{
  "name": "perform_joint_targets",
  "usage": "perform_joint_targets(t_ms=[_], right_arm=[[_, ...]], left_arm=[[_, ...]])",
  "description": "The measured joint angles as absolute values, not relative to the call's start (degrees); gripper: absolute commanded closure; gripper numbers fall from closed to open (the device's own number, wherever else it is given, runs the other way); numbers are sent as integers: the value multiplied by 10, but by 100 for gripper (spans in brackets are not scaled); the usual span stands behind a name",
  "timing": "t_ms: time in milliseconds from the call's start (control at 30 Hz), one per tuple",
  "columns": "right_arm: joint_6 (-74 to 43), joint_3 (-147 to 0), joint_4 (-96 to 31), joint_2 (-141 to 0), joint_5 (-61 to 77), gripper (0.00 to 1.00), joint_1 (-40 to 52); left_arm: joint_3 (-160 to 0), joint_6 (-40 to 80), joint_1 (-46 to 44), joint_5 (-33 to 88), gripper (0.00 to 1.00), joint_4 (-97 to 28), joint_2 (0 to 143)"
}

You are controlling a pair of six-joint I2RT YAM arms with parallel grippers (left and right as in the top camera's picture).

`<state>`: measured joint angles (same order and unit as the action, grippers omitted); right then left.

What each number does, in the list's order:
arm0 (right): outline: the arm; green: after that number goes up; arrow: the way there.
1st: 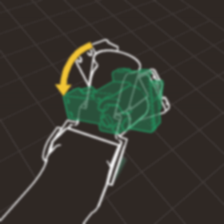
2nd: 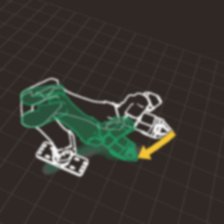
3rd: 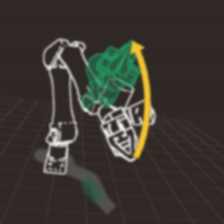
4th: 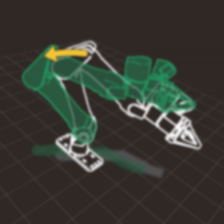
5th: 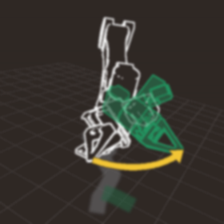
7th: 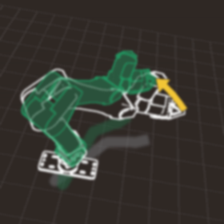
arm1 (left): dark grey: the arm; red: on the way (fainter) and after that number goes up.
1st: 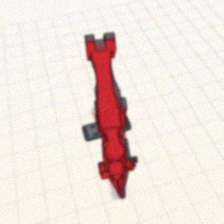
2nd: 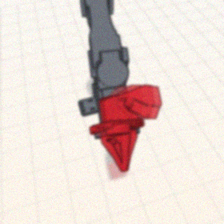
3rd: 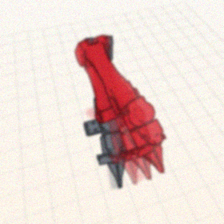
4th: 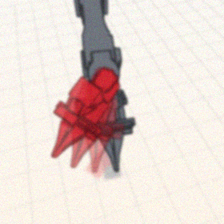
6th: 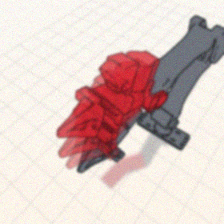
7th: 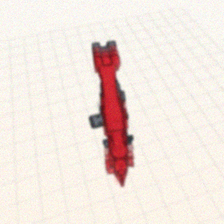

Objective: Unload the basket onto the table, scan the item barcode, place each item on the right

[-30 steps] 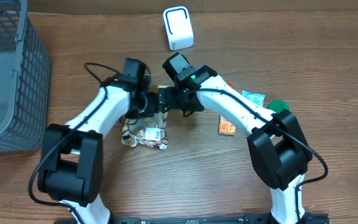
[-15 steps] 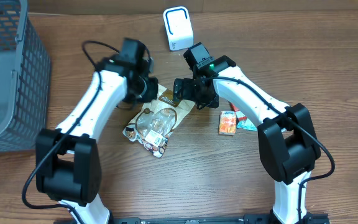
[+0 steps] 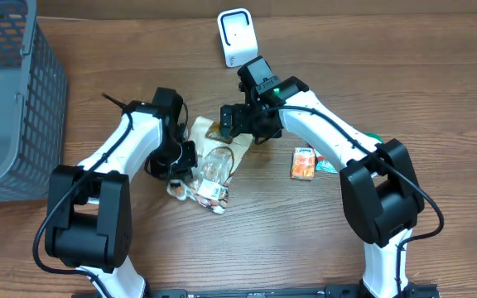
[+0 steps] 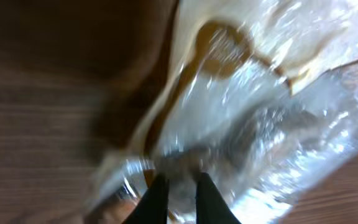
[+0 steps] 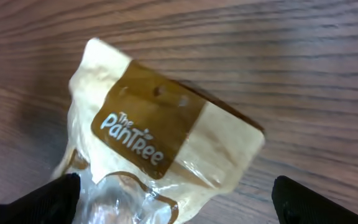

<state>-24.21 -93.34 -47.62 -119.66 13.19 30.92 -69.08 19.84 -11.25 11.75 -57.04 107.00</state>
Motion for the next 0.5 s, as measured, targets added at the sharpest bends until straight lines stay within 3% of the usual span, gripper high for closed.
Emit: perform_joint_targets(t_ms=[200,500], right_arm=[[-207,-933,-467,-1197,111,0,336],[-201,-933,-489,-1197,84,0,345]], left_arm=[[-676,200,-112,117,84,-565,1070],[-675,200,-112,73,89,-502,1070]])
